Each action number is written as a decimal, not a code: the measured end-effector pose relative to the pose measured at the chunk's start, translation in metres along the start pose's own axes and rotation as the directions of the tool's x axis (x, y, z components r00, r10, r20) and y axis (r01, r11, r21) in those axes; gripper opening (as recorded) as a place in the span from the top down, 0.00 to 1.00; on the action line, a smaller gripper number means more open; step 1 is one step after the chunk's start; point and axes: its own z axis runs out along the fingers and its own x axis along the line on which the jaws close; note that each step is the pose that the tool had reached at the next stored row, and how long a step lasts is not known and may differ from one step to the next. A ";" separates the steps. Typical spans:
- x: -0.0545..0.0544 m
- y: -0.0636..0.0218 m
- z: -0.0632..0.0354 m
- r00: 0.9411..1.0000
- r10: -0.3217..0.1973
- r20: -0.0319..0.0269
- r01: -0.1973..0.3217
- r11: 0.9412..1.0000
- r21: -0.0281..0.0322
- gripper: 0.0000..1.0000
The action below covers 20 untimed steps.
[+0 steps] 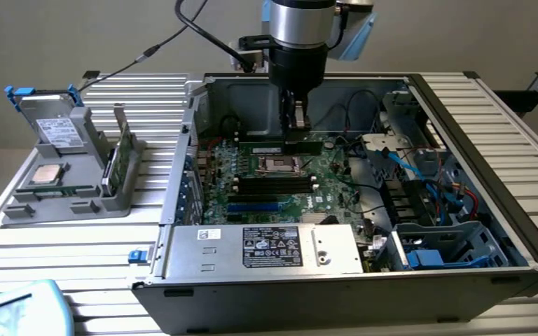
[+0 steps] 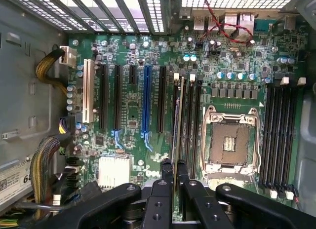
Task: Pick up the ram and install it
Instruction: 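Pick up the ram and move it above insertion slot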
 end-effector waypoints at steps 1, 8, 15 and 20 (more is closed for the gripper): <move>0.000 0.0003 0.0017 1.000 0.000 0.000 0.000 1.000 0.000 0.86; -0.005 0.0014 0.0142 1.000 0.001 0.000 -0.001 1.000 0.000 0.86; -0.011 0.0012 0.0265 1.000 0.006 0.000 -0.006 1.000 0.000 0.86; -0.015 0.0013 0.0354 1.000 0.008 0.000 -0.008 1.000 -0.001 0.86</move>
